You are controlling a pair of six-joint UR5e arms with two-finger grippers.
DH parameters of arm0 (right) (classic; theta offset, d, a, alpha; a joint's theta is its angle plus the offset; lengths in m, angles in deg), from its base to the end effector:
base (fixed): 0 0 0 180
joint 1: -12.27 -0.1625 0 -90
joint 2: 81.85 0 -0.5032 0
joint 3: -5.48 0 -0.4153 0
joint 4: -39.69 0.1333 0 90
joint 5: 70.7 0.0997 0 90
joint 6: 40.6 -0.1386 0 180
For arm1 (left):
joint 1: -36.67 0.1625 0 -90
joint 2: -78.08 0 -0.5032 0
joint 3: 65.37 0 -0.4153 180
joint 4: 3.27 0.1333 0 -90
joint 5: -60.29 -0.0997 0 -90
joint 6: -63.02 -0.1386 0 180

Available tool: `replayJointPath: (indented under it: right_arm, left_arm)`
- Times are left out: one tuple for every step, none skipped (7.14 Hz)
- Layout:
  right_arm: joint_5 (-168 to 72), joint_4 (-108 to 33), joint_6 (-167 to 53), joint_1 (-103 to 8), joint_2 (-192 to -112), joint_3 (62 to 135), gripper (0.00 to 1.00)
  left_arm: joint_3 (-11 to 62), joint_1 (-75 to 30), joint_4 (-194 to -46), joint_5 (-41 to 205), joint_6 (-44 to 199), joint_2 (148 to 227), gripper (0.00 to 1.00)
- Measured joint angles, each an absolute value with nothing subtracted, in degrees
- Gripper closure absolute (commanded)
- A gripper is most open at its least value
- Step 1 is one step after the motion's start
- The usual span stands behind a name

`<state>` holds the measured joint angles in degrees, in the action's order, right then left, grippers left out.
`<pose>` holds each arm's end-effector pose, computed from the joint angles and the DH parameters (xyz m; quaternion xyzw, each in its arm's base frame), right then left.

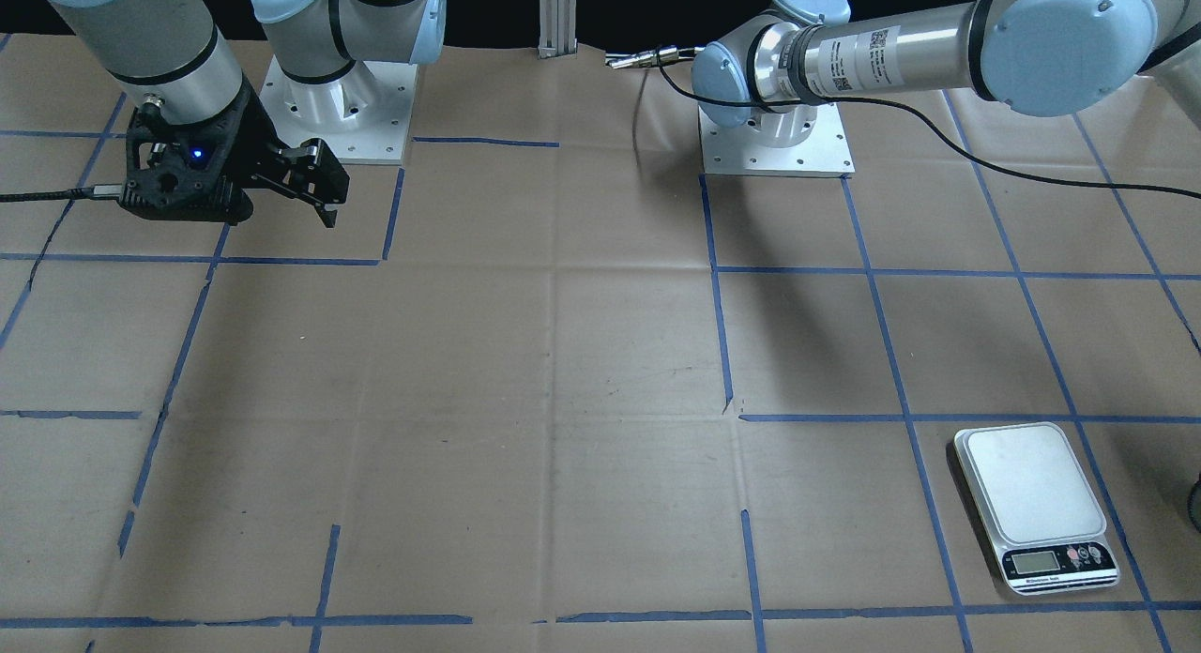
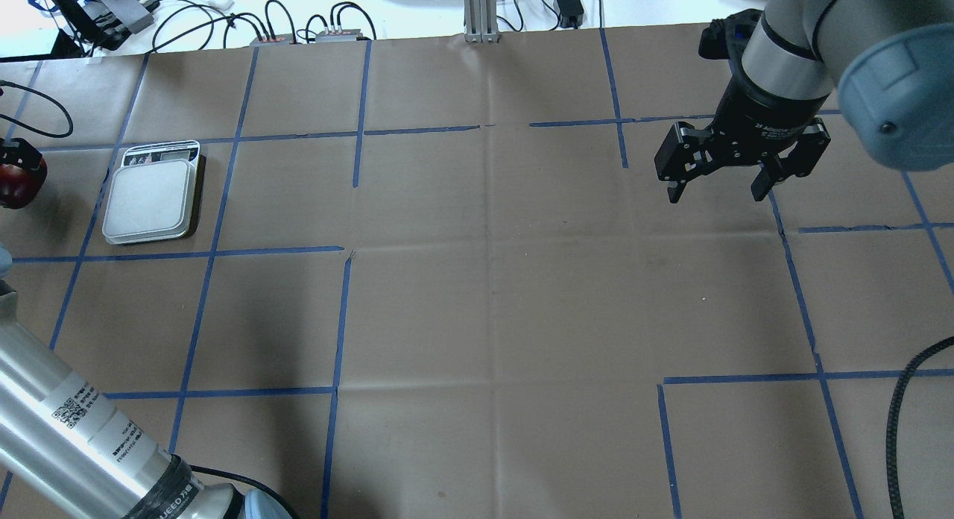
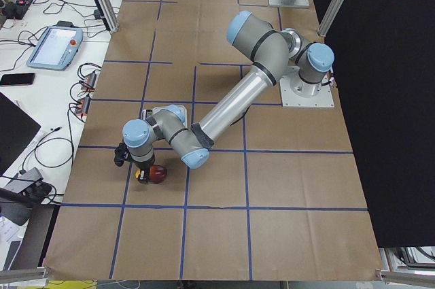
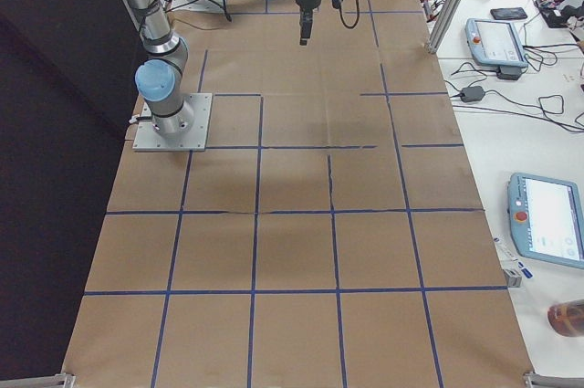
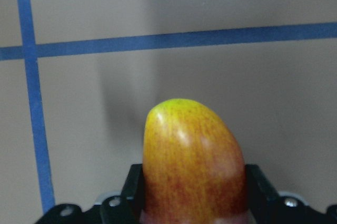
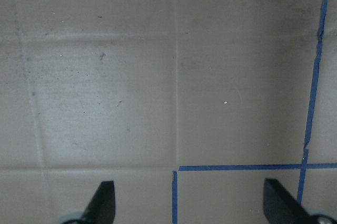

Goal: Weigh mango
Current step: 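Lift the mango with the left gripper and carry it onto the scale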

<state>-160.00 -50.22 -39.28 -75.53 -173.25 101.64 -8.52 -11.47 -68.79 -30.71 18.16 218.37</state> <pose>0.1161 -0.4940 0.4846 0.0079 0.9991 0.0421 0.0074 0.5035 -0.7580 0.2369 0.0256 0.9976 -0.0406 0.0503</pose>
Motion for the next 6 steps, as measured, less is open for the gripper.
replayJointPath:
  right_arm:
    - [-160.0, -50.2, -39.3, -75.5, -173.3, 101.6, 0.00]
    - [-160.0, -50.2, -39.3, -75.5, -173.3, 101.6, 0.00]
    - [-160.0, -50.2, -39.3, -75.5, -173.3, 101.6, 0.00]
    - [-160.0, -50.2, -39.3, -75.5, -173.3, 101.6, 0.00]
    - [-160.0, -50.2, -39.3, -75.5, -173.3, 101.6, 0.00]
    - [-160.0, -50.2, -39.3, -75.5, -173.3, 101.6, 0.00]
  left_arm:
    - [-9.1, -11.8, -73.3, -30.8, 19.2, 215.8, 0.52]
    - [-8.3, -12.7, -78.5, -30.7, 21.8, 212.2, 0.52]
    - [-5.1, -14.7, -82.2, -30.6, 25.9, 208.0, 0.52]
    - [0.1, -17.2, -83.1, -30.6, 30.5, 203.9, 0.52]
    - [5.4, -19.2, -82.0, -30.6, 34.3, 201.0, 0.51]
    - [9.9, -20.8, -78.5, -30.7, 36.8, 199.8, 0.51]
